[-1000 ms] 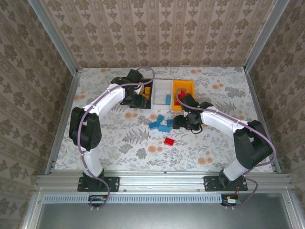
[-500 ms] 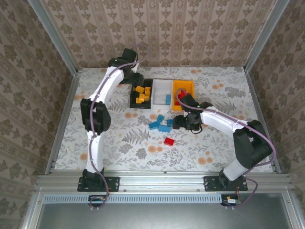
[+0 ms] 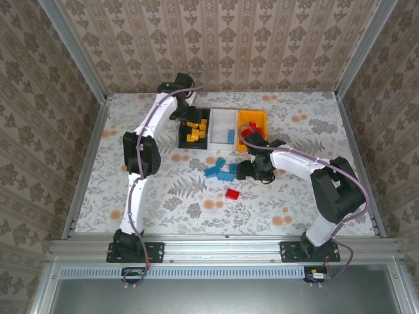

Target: Sort the legos into containers by color

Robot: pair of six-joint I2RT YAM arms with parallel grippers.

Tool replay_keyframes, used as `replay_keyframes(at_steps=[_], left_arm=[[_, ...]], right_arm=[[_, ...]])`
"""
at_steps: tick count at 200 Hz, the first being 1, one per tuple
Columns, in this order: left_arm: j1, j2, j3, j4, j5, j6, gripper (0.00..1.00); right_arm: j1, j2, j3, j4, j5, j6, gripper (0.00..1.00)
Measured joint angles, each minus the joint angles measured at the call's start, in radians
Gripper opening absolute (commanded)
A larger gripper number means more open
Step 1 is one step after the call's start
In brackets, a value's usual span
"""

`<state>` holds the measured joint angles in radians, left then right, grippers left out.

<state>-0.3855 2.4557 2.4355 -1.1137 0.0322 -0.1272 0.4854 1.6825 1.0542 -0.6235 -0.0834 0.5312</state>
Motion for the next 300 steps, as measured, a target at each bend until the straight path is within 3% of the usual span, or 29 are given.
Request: replay_keyframes(at_steps=[76,113,161,229,261,300], left_arm=[[-0.007,-0.035,-0.066,0.010,0.022,0.001,0.92],[-0.007,-0.217,-0.310,0.077,0.046,0.000,0.95],[-0.007,-0.621,-0.717,0.244,0.100,-0.024,1.00],[-0.008,-1.061,-1.375,0.428,0.206,-0.174,1.00],[-0.020,-1.194,-1.521,0.453,0.227,-0.240,1.00],[-0.026,-1.229,-1.548,0.483,0.235,-0.274,1.00]], right_arm=[[0.002,0.003,0.013,0.003,0.000,-0.003,0.79],[0.018,-0.022,0.013,0.002,0.000,0.001,0.79],[0.081,-0.042,0.026,-0.014,0.002,0.020,0.79],[0.172,-0.040,0.005,-0.019,0.000,0.045,0.79],[0.216,0.003,-0.003,0.000,-0.001,0.064,0.79],[0.253,0.084,0.019,0.023,-0.008,0.084,0.79]])
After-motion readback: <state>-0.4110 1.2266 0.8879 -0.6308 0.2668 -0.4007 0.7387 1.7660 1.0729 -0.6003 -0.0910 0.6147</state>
